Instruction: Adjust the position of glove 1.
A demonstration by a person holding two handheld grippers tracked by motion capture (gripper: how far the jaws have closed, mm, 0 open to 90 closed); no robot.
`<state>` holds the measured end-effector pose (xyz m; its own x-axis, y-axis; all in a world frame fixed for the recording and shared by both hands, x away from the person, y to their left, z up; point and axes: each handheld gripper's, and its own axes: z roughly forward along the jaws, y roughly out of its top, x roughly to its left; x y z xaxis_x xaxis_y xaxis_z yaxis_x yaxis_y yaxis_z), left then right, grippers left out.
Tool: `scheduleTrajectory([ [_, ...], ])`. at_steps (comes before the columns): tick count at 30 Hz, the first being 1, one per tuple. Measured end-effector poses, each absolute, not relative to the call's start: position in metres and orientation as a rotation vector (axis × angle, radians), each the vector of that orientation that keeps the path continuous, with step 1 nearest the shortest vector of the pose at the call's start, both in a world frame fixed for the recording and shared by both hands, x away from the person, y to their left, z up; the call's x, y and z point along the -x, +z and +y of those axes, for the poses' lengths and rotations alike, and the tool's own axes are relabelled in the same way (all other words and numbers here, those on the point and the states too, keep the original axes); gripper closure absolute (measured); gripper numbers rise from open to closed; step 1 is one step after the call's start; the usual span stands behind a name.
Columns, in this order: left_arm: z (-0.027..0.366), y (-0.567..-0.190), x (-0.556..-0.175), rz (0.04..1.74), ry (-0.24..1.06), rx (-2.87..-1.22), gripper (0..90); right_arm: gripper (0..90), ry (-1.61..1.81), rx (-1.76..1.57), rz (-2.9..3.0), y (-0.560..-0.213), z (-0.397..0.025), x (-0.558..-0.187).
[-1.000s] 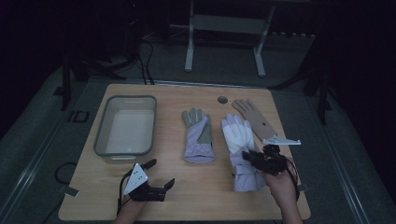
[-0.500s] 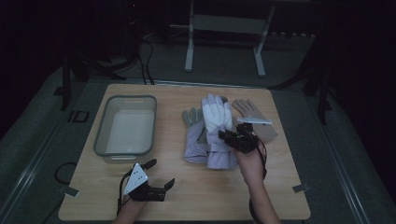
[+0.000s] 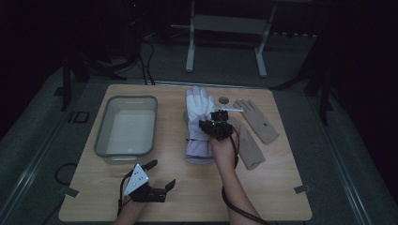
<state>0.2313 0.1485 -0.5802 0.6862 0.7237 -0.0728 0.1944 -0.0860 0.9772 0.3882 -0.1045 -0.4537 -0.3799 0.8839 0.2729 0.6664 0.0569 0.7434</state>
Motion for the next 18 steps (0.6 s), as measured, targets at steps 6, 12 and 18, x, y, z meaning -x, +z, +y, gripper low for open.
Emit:
scheduleTrajectory([
  [6,0.149,-0.580,-0.232,0.761,0.517,-1.633,1.7,73.1,1.137,-1.651,2.104,-0.479,-0.098,-0.400],
  [12,0.148,-0.580,-0.232,0.761,0.518,-1.633,1.7,71.7,1.060,-1.672,2.124,-0.495,-0.094,-0.409],
  [18,0.148,-0.580,-0.232,0.756,0.519,-1.636,1.8,68.0,1.016,-1.684,2.123,-0.511,-0.090,-0.414],
])
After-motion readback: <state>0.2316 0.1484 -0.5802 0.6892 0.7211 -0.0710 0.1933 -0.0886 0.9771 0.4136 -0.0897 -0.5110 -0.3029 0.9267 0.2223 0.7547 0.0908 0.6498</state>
